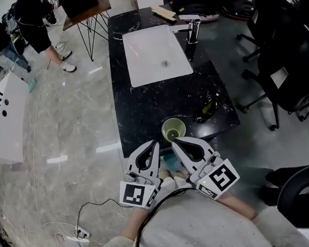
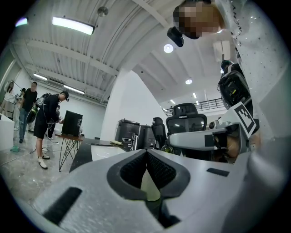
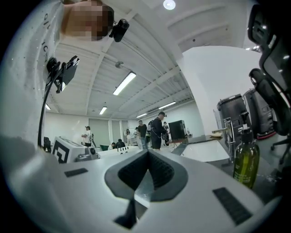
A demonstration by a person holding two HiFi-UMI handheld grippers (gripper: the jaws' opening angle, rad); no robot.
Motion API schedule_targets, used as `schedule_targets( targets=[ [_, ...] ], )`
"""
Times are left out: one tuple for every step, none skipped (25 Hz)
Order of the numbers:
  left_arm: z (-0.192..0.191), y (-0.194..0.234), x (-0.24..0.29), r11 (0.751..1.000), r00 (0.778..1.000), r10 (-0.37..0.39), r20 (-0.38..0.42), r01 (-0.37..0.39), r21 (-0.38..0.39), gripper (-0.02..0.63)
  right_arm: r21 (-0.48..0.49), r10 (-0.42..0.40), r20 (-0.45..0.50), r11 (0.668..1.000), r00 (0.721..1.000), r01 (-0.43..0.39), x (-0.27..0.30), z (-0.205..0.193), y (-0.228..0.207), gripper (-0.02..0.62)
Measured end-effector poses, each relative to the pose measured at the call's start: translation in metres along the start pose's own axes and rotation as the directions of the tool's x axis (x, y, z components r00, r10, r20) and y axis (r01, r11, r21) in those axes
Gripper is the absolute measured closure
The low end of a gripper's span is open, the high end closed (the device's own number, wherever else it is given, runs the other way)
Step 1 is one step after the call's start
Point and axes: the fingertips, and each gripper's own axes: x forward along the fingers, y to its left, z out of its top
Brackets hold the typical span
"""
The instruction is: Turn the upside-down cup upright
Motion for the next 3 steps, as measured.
schedule_targets(
  targets=[
    [0.0007,0.0005,-0.0002,1.0,1.0,0.001,0.001,-0.001,0.002,0.598,-0.003,-0.001,0.002,1.0,1.0,0.001,0.0003,0.0009,-0.0003,0.588],
    [0.0016,0.0012,-0.0004,1.0,1.0,0.003,0.002,-0.003,0.004,0.598,-0.006,-0.001,0.004,1.0,1.0,0.001,0.0007,0.0017,-0.0005,0.588],
    [0.0025,0.0019,-0.0006,1.0,1.0,0.005,0.003,-0.005,0.006,0.598,-0.009,-0.001,0.006,1.0,1.0,0.001,0.0011,0.0026,-0.0007,0.588]
  ],
)
